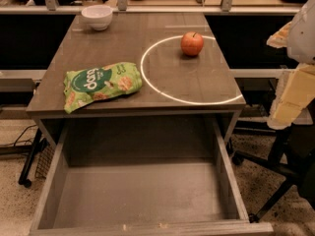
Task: Place apple into top drawer
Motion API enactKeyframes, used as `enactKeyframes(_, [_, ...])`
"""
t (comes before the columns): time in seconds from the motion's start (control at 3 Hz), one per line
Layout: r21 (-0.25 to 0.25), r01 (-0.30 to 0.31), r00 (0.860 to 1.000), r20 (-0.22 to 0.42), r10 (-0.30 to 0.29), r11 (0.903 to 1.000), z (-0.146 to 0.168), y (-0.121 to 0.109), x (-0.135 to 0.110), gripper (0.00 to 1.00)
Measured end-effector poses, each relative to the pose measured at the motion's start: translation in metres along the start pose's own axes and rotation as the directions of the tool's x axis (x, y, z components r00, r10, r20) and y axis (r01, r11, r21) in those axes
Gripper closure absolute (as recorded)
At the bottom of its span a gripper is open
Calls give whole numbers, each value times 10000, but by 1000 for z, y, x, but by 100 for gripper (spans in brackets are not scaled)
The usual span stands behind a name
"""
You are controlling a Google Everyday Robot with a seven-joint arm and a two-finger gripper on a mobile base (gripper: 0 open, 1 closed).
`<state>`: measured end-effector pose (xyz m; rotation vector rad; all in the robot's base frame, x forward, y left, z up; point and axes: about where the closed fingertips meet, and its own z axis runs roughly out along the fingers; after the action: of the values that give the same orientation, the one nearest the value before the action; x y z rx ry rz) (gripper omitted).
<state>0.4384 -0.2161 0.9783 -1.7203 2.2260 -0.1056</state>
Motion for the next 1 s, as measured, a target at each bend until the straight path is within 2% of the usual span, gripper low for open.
enactKeyframes(0.33, [41, 11, 10000, 31, -11, 10000, 1, -2, -1, 0])
enactKeyframes(0.67, [730, 186, 9981, 571, -228, 9972, 17, -37, -24, 0])
enactKeyframes(1.0, [1642, -1, 9910, 1320, -219, 9864, 49, -107, -57, 0])
